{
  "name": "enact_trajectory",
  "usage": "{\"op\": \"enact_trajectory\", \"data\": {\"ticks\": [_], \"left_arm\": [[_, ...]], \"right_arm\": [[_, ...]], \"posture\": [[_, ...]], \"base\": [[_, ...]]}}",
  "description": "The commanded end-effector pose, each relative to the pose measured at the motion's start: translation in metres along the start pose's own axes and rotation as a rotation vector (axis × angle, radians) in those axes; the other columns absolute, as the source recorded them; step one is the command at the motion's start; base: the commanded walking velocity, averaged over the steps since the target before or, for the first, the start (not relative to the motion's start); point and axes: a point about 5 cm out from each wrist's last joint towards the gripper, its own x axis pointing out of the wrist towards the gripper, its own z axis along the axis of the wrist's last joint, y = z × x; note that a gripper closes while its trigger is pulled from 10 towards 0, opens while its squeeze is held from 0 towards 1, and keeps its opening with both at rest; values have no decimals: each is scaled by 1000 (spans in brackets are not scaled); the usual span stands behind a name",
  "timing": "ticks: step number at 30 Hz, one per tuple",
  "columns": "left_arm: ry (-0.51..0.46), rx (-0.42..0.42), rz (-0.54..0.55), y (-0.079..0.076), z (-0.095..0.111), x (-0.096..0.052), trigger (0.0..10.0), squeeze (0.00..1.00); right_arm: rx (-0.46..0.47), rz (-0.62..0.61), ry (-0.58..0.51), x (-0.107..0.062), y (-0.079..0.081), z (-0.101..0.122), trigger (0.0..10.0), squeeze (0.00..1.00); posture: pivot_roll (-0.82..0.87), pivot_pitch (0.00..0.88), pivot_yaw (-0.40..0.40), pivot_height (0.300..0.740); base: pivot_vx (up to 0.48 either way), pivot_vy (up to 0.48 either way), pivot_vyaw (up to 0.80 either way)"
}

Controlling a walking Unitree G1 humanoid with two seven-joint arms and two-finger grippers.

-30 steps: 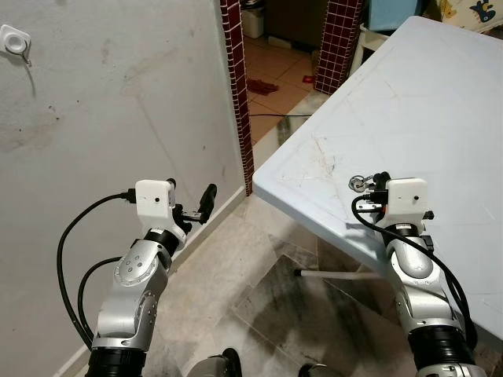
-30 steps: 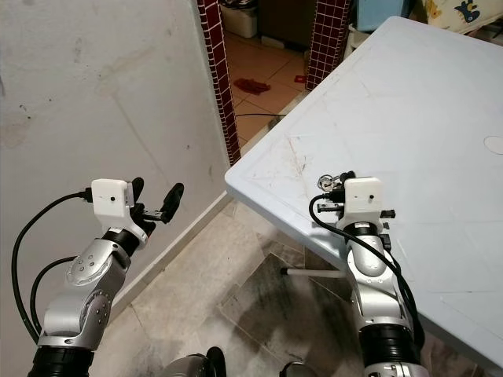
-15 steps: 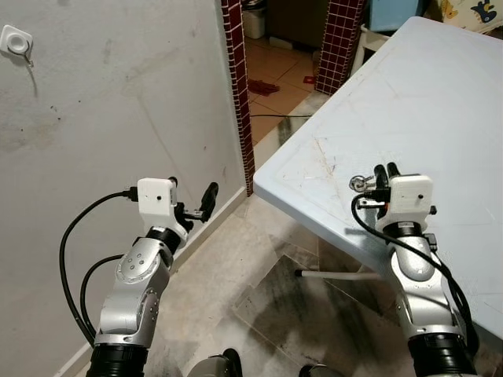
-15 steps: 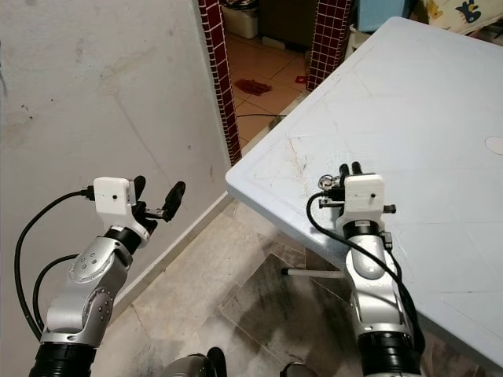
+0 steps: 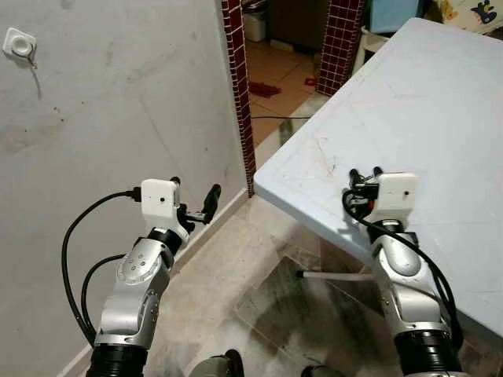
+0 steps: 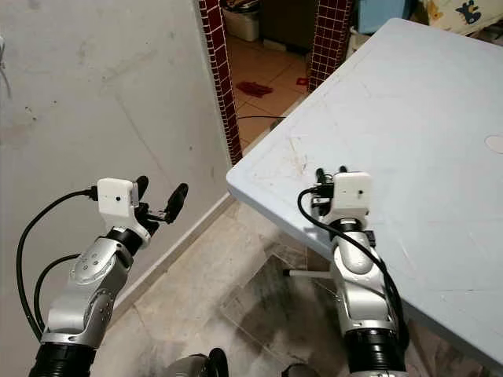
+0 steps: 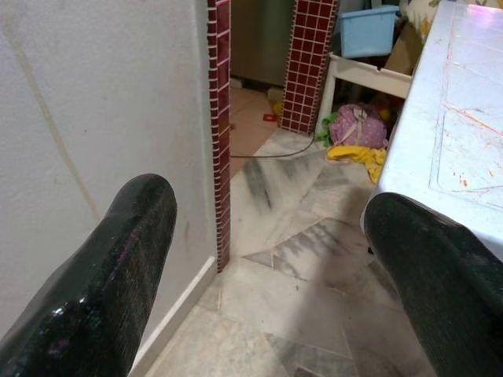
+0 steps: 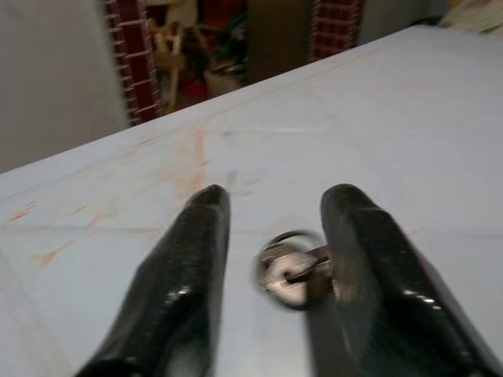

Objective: Hang keys on a hook

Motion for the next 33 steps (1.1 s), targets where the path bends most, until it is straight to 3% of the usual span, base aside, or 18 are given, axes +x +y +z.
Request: {"op": "enact_trajectory", "data": {"ticks": [1, 5, 10, 19, 27, 33], "left_arm": [[14, 21, 11, 5, -3, -4, 10000, 0], [14, 23, 11, 5, -3, -4, 10000, 0], [15, 23, 9, 5, -4, -5, 10000, 0], [16, 22, 2, 4, -4, -4, 10000, 0], [20, 17, 0, 2, -5, -4, 10000, 0], [18, 17, 5, 2, -5, -5, 10000, 0]], "right_arm": [[18, 23, 0, 1, 8, 4, 10000, 1000], [62, 34, 45, -2, 17, 0, 10000, 1000], [-19, 32, 29, -5, 20, 2, 10000, 1000], [-58, -68, 20, 1, 6, 10, 10000, 1000], [-37, -88, 0, 17, 0, 22, 10000, 1000], [22, -95, 44, 22, 3, 19, 10000, 1000]], "posture": [[-9, 154, 136, 740], [-9, 153, 136, 740], [-8, 155, 138, 740], [-10, 158, 140, 740], [-9, 162, 137, 740], [-4, 163, 133, 740]], "base": [[0, 0, 0], [0, 0, 0], [0, 0, 0], [0, 0, 0], [0, 0, 0], [0, 0, 0]]}}
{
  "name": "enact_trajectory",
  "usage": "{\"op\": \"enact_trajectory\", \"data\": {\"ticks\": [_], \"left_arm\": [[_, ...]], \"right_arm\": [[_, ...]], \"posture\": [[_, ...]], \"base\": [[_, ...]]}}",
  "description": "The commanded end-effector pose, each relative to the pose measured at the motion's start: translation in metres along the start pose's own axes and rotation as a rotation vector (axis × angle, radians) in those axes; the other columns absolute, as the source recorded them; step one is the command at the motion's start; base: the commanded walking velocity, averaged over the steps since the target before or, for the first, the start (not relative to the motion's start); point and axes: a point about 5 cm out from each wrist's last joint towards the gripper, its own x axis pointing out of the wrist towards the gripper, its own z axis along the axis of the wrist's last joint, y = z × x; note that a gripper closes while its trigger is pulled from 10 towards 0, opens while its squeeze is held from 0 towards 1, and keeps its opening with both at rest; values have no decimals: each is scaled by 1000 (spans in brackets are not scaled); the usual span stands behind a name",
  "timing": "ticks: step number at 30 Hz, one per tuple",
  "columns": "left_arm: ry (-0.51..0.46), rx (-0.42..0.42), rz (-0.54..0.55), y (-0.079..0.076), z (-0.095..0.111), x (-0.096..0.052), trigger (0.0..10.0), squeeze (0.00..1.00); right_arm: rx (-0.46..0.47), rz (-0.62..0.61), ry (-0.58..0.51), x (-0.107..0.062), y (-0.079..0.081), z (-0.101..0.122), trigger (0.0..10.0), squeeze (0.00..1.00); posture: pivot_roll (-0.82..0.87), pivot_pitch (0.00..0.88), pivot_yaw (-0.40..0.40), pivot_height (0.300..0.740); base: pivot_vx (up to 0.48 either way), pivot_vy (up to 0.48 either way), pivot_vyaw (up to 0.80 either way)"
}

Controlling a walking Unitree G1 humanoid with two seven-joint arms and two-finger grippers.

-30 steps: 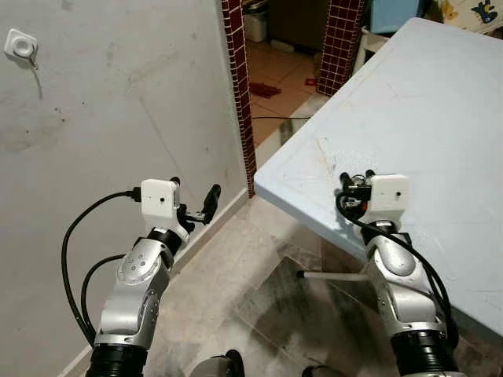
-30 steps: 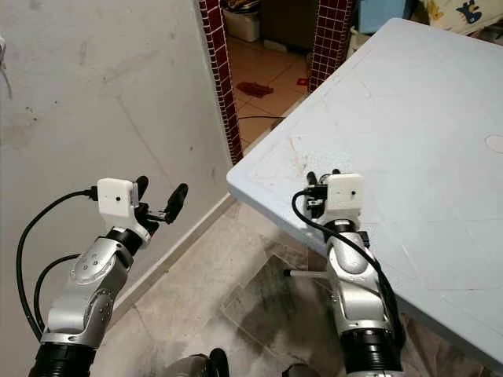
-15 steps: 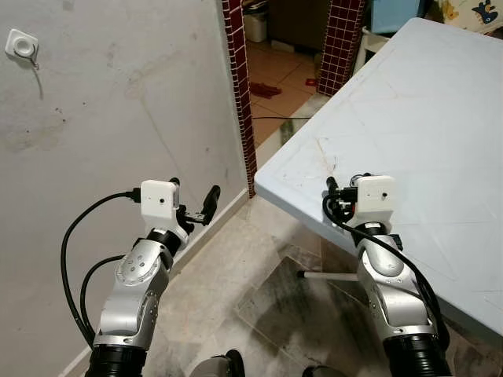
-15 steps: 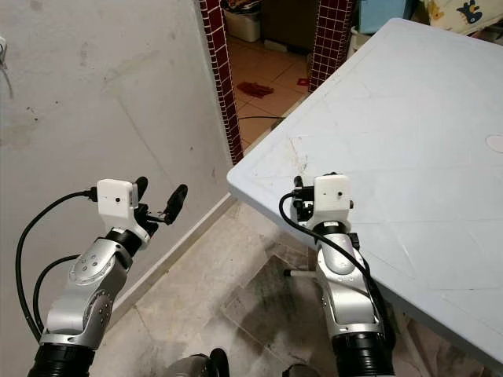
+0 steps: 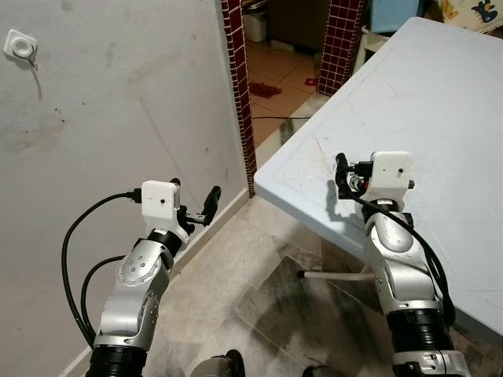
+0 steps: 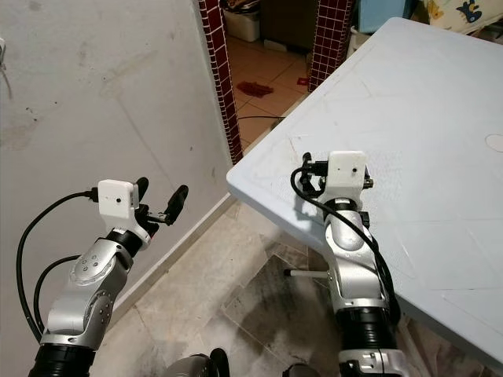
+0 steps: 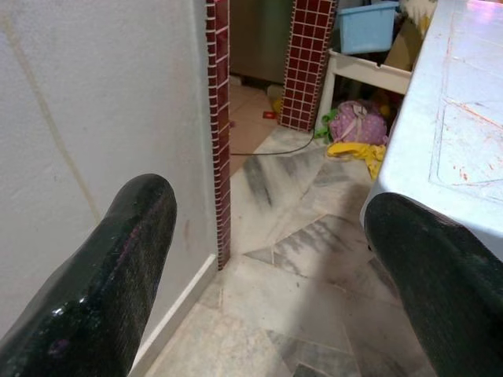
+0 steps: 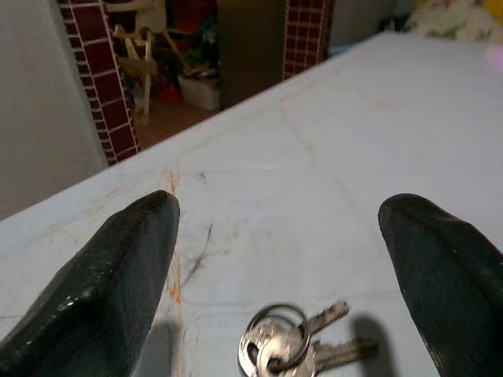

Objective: Hang keys on a hook

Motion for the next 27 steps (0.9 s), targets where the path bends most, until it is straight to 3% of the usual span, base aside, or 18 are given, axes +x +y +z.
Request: {"op": "enact_trajectory", "data": {"ticks": [1, 10, 20, 21, 22, 23, 25, 26, 27], "left_arm": [[10, 14, 7, 3, -2, -3, 10000, 0], [11, 12, 9, 2, -3, -4, 10000, 0], [9, 13, 14, 3, -3, -5, 10000, 0], [9, 13, 14, 3, -3, -5, 10000, 0], [9, 13, 14, 3, -3, -5, 10000, 0], [9, 12, 14, 3, -3, -5, 10000, 0], [9, 12, 13, 3, -3, -5, 10000, 0], [10, 12, 14, 3, -3, -5, 10000, 0], [10, 12, 14, 3, -3, -5, 10000, 0]], "right_arm": [[11, 8, 32, 0, 4, -5, 10000, 1000], [54, 48, 87, 0, 14, -16, 10000, 1000], [79, 54, 140, -1, 15, -29, 10000, 1000], [78, 54, 141, -1, 14, -30, 8745, 1000], [76, 54, 144, 0, 14, -32, 4784, 1000], [78, 55, 147, 0, 13, -33, 1490, 1000], [81, 56, 151, 1, 13, -34, 1490, 1000], [78, 56, 159, 2, 12, -35, 0, 1000], [81, 57, 166, 3, 12, -36, 0, 1000]], "posture": [[-4, 163, 133, 740], [-3, 166, 130, 740], [2, 165, 128, 740], [2, 166, 129, 740], [2, 167, 129, 740], [2, 167, 128, 740], [2, 167, 128, 740], [3, 168, 127, 740], [4, 168, 127, 740]], "base": [[0, 0, 0], [0, 0, 0], [0, 0, 0], [0, 0, 0], [0, 0, 0], [0, 0, 0], [0, 0, 0], [0, 0, 0], [0, 0, 0]]}}
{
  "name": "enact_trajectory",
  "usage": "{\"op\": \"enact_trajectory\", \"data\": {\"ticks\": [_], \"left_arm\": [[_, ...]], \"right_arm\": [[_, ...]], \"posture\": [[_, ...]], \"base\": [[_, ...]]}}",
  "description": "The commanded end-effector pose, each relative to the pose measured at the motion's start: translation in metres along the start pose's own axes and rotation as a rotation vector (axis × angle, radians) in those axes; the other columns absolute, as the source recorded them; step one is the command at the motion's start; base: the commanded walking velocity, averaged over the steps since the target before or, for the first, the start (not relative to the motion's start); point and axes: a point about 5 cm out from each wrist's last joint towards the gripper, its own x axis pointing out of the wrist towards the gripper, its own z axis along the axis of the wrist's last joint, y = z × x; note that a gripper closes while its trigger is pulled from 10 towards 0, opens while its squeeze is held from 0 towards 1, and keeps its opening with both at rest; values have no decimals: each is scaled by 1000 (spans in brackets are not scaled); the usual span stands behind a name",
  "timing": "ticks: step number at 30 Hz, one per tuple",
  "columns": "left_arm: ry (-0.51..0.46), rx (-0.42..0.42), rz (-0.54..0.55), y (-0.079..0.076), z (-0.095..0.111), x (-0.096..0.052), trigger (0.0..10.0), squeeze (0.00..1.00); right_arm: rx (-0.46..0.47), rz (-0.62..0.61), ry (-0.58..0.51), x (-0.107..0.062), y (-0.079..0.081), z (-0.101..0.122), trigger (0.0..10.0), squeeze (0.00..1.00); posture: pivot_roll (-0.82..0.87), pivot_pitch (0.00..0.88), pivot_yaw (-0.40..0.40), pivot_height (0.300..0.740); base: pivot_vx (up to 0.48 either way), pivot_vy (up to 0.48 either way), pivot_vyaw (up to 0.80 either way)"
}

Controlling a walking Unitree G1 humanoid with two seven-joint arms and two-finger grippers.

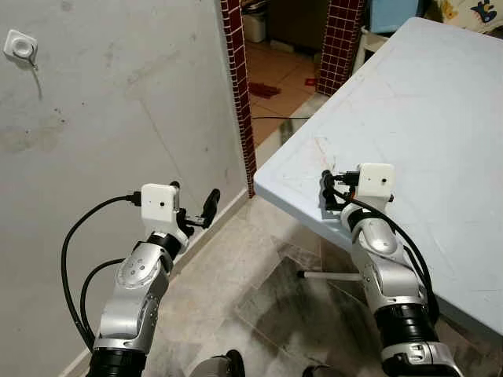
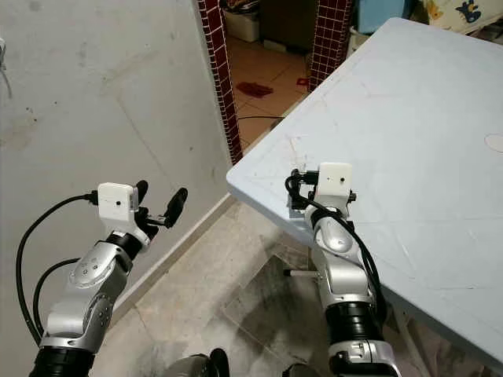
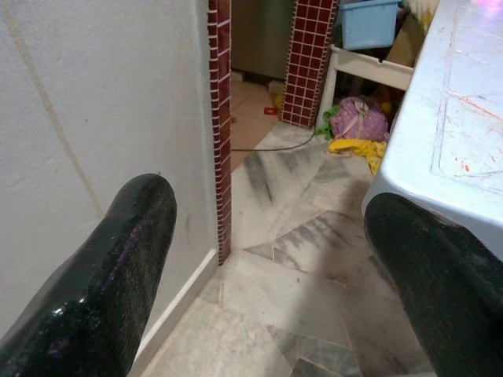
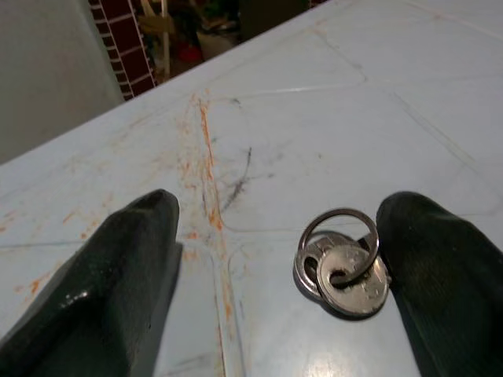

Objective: Hang keys on a hook

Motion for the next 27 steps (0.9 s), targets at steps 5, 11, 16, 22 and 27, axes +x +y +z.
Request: {"op": "enact_trajectory", "data": {"ticks": [5, 11, 16, 22, 27], "left_arm": [[-1, 16, 10, 3, 0, -3, 10000, 0], [-4, 16, 12, 3, 1, -3, 10000, 0], [-4, 17, 16, 3, 1, -4, 10000, 0], [-2, 16, 13, 3, 1, -5, 10000, 0], [-3, 18, 6, 3, 1, -4, 10000, 0]], "right_arm": [[2, 48, 122, 4, 2, -20, 0, 827], [-68, 87, 197, 5, 2, -32, 0, 0], [-129, 109, 269, -2, -4, -48, 0, 0], [-172, 91, 292, -11, -17, -58, 0, 0], [-216, 100, 298, -18, -28, -61, 0, 0]], "posture": [[6, 167, 127, 740], [10, 166, 126, 740], [17, 166, 123, 740], [13, 167, 126, 740], [11, 166, 129, 740]], "base": [[0, 0, 0], [0, 0, 0], [0, 0, 0], [0, 0, 0], [0, 0, 0]]}}
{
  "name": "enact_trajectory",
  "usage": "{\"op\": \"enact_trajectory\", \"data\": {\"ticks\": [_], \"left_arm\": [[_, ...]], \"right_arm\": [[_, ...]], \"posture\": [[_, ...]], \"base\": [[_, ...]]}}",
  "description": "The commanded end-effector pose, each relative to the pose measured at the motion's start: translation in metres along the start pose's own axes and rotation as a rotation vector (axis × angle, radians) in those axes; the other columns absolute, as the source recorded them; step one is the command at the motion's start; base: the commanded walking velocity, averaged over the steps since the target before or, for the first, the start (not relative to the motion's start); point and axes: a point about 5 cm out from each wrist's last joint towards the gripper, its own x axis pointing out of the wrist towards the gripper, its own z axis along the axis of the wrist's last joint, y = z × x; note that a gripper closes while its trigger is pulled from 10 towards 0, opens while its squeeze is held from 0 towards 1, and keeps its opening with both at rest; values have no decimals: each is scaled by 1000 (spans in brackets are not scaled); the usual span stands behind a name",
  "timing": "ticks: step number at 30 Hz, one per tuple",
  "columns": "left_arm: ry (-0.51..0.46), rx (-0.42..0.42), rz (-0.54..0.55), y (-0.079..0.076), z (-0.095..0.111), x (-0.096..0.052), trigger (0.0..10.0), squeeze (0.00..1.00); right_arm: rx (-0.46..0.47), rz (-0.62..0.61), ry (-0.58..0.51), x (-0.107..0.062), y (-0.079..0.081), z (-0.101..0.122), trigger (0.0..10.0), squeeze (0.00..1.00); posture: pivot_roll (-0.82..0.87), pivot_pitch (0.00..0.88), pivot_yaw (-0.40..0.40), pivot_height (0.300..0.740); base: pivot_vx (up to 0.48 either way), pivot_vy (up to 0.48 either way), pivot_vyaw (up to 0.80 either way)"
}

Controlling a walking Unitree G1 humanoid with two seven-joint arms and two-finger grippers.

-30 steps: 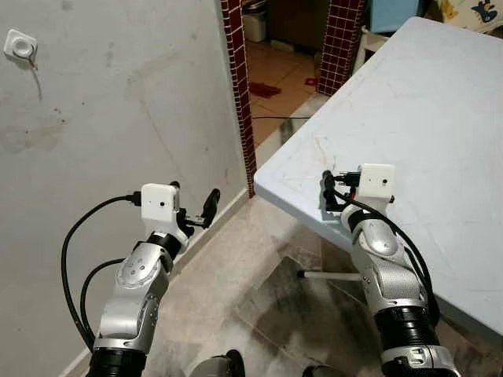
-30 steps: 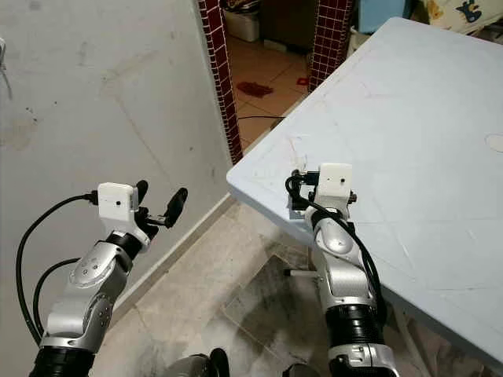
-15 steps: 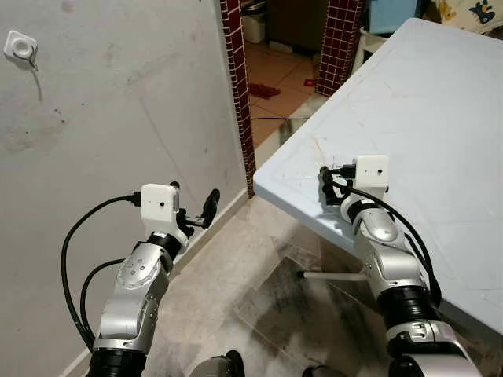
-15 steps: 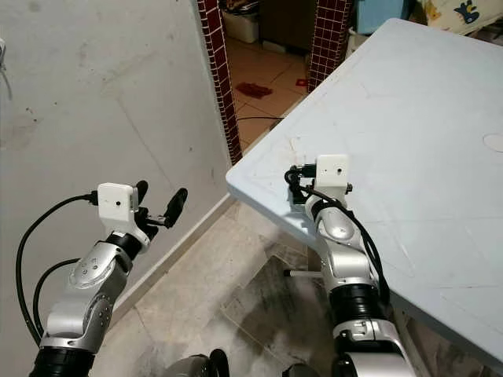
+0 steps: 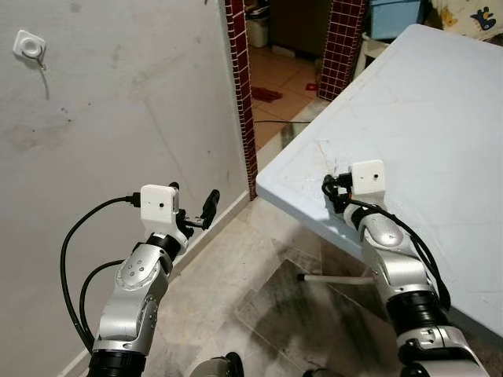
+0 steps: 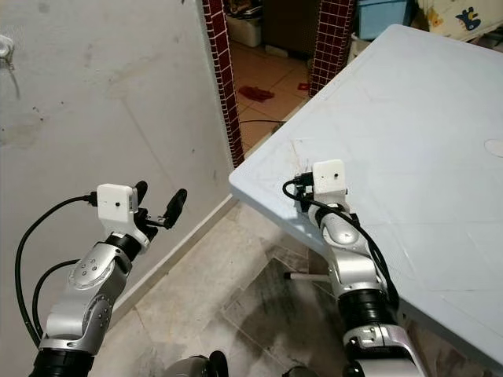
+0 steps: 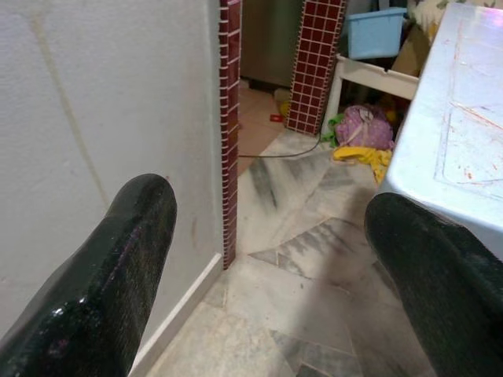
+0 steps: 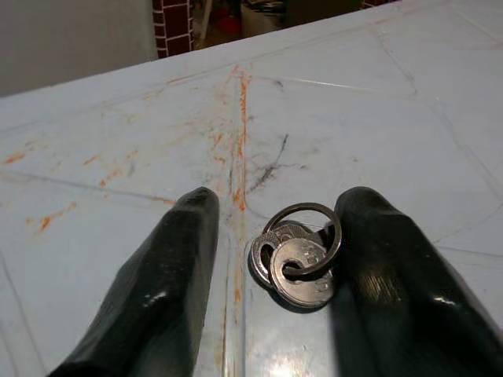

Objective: Hang keys on a hook

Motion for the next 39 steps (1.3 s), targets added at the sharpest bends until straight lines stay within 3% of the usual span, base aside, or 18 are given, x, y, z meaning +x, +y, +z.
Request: {"op": "enact_trajectory", "data": {"ticks": [1, 6, 13, 26, 39], "left_arm": [[-1, 18, 6, 3, 1, -2, 10000, 0], [-1, 19, 4, 3, 1, -2, 10000, 0], [1, 19, 1, 2, 1, -2, 10000, 0], [-1, 15, 9, 1, 0, -2, 10000, 0], [1, 10, 6, -1, -2, 0, 10000, 0]], "right_arm": [[-13, 23, 215, -17, 1, -52, 0, 0], [-29, -12, 227, -30, -13, -61, 0, 0], [-17, -12, 221, -33, -12, -62, 0, 0], [-7, -35, 143, -28, -7, -45, 0, 0], [-12, -144, 21, -31, -22, -27, 0, 0]], "posture": [[10, 164, 130, 740], [8, 163, 131, 740], [1, 160, 130, 740], [0, 161, 122, 740], [-16, 168, 123, 740]], "base": [[0, 0, 0], [0, 0, 0], [0, 0, 0], [0, 0, 0], [0, 0, 0]]}}
